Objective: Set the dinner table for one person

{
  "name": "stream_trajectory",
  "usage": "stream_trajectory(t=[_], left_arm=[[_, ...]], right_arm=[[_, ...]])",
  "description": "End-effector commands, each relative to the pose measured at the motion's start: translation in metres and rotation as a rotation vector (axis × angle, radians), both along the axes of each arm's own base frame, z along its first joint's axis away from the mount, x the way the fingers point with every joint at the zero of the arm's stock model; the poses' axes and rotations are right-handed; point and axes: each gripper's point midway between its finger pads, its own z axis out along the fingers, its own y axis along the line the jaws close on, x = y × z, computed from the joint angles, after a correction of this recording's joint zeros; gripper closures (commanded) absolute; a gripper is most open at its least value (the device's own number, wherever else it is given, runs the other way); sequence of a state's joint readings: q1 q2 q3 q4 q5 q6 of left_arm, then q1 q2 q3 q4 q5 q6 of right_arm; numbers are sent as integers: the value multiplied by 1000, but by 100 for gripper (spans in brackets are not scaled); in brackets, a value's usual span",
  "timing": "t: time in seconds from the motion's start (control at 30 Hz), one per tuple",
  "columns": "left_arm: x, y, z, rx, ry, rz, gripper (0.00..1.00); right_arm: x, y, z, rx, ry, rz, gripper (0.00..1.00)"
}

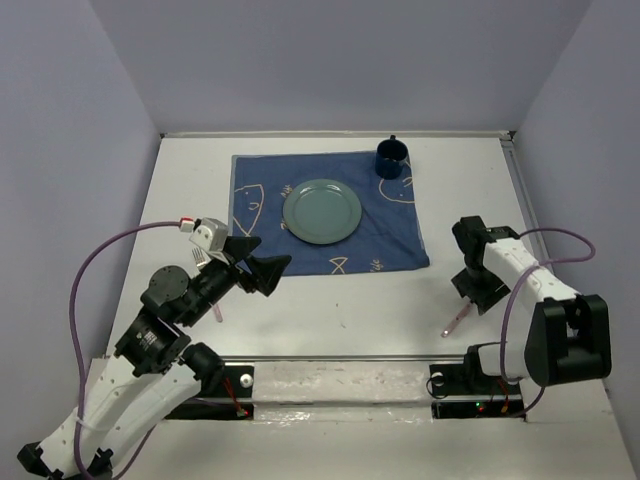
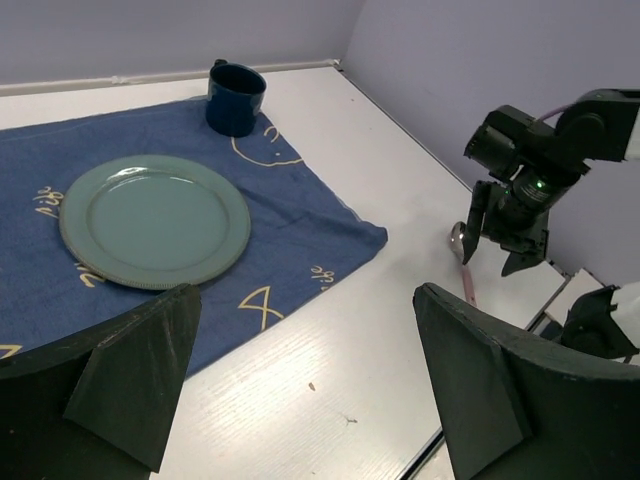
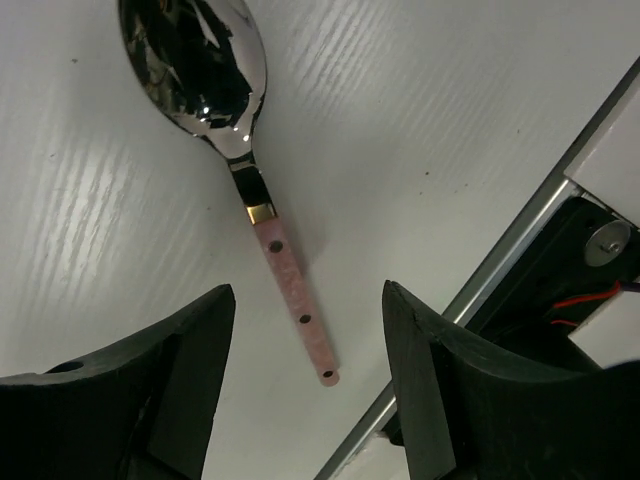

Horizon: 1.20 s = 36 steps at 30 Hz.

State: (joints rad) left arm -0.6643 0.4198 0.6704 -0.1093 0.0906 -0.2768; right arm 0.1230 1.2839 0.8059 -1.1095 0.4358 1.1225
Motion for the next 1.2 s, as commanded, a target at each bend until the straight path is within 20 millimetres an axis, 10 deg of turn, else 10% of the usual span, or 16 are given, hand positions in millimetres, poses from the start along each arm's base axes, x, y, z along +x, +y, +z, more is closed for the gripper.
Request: stream_trajectory(t=[0.0, 0.53, 0.73, 1.03, 1.17], left_arm=[[-8, 5, 31, -33, -82, 6, 1], [-14, -2, 28, -23, -78, -30, 1], [-11, -5, 23, -14, -63, -31, 1], [-1, 0, 18, -6, -49, 15, 1], [3, -1, 13, 9, -33, 24, 1]], right_arm=[[1, -15, 3, -54, 28, -80, 36], [29, 25, -58, 191, -109, -85, 52], [36, 15, -51, 142, -179, -58, 88], [44, 3, -49, 71, -205, -1, 100], [65, -4, -17, 23, -299, 95, 100]])
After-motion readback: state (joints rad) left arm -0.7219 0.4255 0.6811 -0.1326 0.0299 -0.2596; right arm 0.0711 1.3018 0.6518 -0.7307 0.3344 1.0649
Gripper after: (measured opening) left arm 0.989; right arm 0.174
